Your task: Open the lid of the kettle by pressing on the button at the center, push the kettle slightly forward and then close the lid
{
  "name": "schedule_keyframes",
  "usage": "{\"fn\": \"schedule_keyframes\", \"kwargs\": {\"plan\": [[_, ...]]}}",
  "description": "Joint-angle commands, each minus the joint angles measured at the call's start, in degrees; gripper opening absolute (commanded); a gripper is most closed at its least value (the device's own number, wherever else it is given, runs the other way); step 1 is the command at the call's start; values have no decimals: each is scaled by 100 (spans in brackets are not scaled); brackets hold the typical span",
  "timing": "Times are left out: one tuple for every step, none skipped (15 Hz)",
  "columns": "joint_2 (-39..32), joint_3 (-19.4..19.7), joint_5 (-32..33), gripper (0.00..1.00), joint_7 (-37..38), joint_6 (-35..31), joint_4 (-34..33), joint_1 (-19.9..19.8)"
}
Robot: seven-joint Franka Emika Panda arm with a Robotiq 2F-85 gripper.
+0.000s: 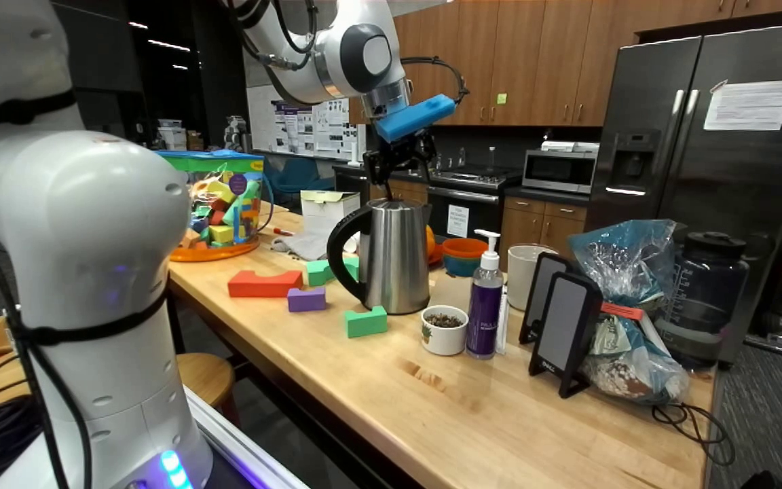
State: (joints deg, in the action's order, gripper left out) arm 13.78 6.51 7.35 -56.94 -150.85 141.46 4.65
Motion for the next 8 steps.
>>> {"fn": "schedule_keyframes", "kwargs": {"plan": [[-45, 86, -271, 100, -317, 16, -97, -4], [-48, 97, -329, 100, -367, 29, -99, 0], [-52, 109, -389, 100, -413, 34, -97, 9], [-56, 123, -462, 100, -466, 36, -94, 18], [-60, 129, -523, 100, -523, 43, -90, 20], [-62, 127, -570, 100, -556, 60, -88, 16], [-59, 125, -612, 100, -586, 87, -83, 10], [-55, 119, -638, 100, -594, 97, -77, 2]]}}
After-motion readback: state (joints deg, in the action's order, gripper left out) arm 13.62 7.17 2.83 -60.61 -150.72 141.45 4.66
